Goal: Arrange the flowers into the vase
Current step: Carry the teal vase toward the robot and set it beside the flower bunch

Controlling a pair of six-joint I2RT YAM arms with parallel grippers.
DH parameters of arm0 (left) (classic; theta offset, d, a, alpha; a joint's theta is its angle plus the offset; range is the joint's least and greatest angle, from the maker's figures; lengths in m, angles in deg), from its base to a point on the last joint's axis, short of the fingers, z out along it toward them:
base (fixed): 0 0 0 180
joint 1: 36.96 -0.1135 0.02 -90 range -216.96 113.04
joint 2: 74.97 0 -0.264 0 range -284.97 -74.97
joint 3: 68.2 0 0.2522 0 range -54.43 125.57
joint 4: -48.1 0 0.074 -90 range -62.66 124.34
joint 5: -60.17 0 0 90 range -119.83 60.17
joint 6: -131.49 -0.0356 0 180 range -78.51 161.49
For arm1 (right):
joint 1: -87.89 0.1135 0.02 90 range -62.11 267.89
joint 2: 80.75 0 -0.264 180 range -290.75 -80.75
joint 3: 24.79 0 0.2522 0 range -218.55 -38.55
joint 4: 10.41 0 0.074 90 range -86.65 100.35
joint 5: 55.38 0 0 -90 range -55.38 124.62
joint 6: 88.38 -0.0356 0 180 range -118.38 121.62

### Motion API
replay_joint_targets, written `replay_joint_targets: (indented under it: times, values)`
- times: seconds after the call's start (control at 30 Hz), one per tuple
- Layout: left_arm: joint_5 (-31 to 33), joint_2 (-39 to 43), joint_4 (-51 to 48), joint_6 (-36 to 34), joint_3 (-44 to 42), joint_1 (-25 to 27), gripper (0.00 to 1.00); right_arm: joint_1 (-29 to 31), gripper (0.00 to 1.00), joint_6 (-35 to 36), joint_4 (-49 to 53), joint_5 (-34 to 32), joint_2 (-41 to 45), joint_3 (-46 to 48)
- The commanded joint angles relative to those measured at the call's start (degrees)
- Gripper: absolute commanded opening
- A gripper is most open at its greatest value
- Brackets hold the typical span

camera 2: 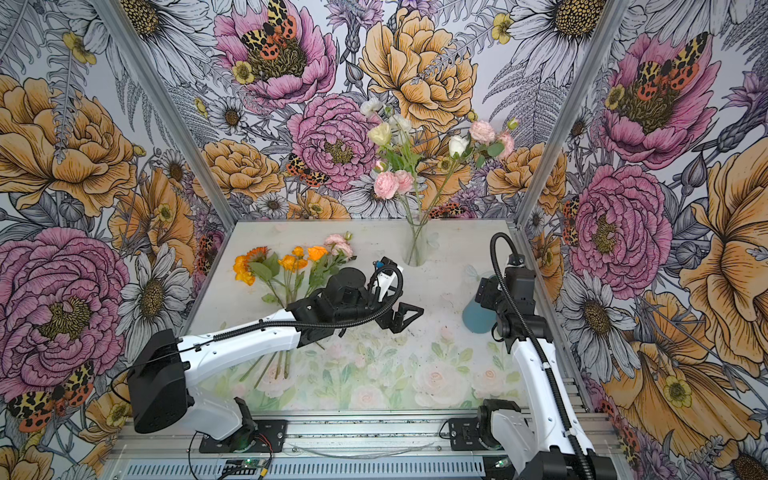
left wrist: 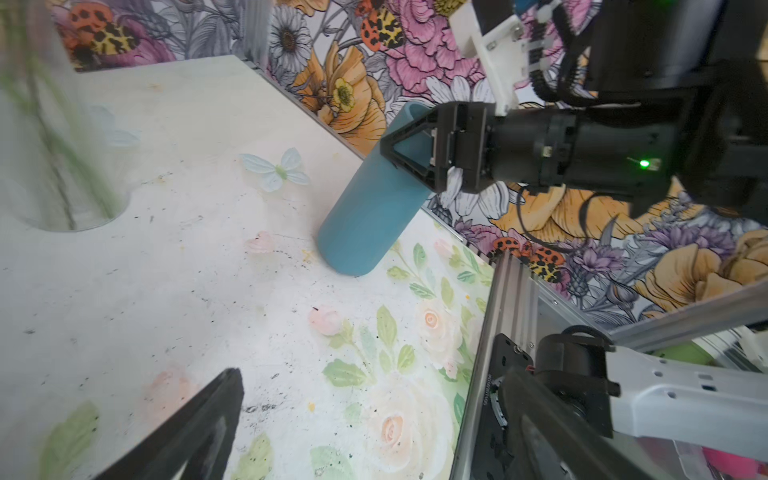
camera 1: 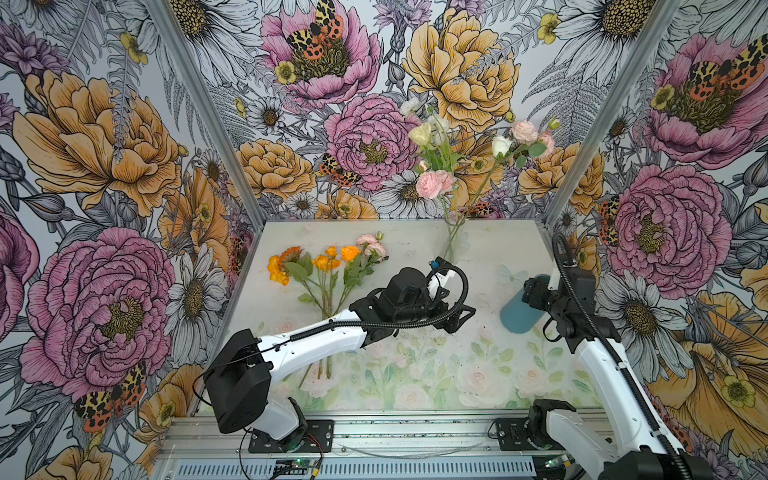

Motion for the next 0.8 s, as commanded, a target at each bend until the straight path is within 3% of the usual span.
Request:
replay_joint_targets:
  times: [0.0,0.13,0.33,0.63,0.77]
  values:
    - [9.6,3.6,-6.7,3.4,-1.5,-2.4,0.99,6.2,0.65,0.2,-10.7,6.3,-2.1,-6.3]
    - [11.9,9.2,-8.8,6.8,-6.8,-6.7,0.99,14.2,0.65,0.9,-12.8,4.6,-7.2,-10.0]
    - [17.1,19.5,-15.2,12.4,-14.0,-12.5,0.99,24.6,0.65,2.3,-20.2,7.3,-16.7,-15.2]
    - [15.1,31.1,-25.6,21.6,-19.6,-25.5,0.99,35.6,0.65,4.1,-22.8,8.2,-33.9,-28.3]
    - [12.8,32.7,-28.1,21.7,-20.3,-30.4,0.99,38.4,0.65,4.4,-22.5,8.1,-38.4,-32.1]
